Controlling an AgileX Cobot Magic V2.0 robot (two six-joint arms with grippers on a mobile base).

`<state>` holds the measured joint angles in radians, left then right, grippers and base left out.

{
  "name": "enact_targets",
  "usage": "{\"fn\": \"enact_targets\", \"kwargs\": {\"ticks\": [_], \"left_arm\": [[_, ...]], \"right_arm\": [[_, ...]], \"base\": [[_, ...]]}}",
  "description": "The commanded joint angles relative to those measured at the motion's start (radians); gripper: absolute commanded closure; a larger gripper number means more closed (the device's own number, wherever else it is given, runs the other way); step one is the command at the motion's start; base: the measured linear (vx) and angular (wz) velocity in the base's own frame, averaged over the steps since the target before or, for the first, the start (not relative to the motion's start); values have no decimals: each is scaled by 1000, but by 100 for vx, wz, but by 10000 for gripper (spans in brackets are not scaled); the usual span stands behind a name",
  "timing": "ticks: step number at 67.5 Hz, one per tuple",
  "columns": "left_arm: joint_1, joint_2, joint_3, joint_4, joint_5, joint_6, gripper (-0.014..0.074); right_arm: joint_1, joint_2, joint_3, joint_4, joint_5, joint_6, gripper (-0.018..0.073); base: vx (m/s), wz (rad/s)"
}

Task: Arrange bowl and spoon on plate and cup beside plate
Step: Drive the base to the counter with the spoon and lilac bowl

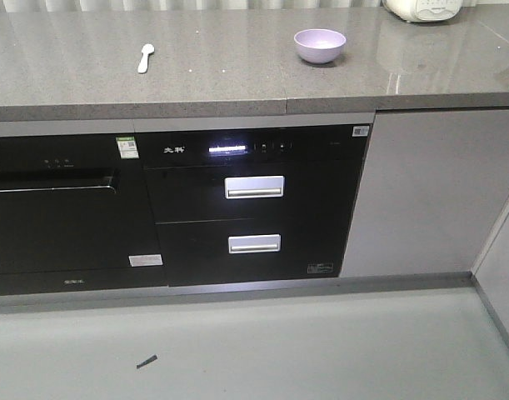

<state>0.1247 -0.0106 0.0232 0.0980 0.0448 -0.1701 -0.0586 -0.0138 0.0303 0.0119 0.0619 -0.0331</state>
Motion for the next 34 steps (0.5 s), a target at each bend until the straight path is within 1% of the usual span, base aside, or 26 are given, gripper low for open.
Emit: {"fn": "enact_targets", "kwargs": {"ticks": [1, 34], "left_arm": [[2, -14, -19, -7, -69, -12, 603], [2, -14, -19, -7, -69, -12, 603]], "right_arm": [[-5, -4, -1, -4, -68, -5, 562], [-5, -4, -1, -4, -68, -5, 562]], "base": [[23, 4], [25, 2]]}}
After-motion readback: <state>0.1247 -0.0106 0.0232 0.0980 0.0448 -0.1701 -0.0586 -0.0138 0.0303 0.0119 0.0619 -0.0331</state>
